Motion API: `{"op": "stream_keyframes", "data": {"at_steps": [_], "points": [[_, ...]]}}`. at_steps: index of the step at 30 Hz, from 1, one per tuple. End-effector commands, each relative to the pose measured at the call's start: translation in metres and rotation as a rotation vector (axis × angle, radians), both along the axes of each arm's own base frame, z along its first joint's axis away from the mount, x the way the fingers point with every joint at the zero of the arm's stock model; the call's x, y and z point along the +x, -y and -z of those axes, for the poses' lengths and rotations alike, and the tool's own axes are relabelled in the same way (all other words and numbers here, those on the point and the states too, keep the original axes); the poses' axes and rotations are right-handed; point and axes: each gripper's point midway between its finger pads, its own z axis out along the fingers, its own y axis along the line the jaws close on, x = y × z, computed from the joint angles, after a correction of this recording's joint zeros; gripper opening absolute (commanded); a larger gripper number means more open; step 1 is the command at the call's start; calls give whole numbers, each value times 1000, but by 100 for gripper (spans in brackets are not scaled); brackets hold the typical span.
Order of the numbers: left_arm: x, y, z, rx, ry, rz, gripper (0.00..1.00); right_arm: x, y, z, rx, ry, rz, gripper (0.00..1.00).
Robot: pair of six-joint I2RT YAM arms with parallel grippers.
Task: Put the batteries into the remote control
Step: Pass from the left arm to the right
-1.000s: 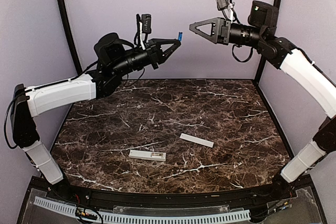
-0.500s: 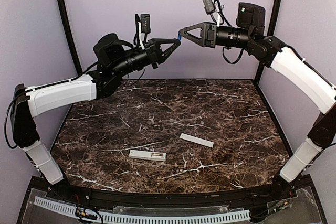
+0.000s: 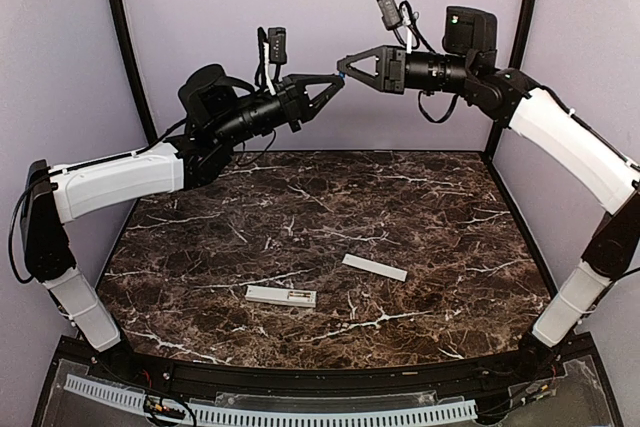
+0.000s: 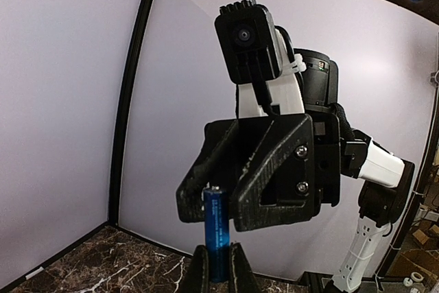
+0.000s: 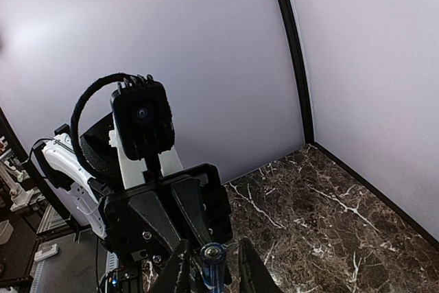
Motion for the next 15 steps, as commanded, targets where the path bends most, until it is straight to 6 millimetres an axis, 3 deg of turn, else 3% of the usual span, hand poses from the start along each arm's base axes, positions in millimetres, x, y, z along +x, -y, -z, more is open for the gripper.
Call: {"op": "stream_keyframes", "data": {"at_steps": [1,6,13,14,15], "points": [[-4,1,1,-5,14,20,0,-5,-6,-11,16,27,-22,17],[-5,1,2,-2,14,20,0,-4,-7,-4,-5,11,-23,0],[-4,-1,6,15,7,2,0,-5,-6,3,-26,-14,-42,0],[-1,-1,9,26,-6,-10,5,-4,-5,4,-30,-19,-39,0],[0,-1,11,31,-13,-17,23,-3,-4,7,-37,-25,-36,0]]}}
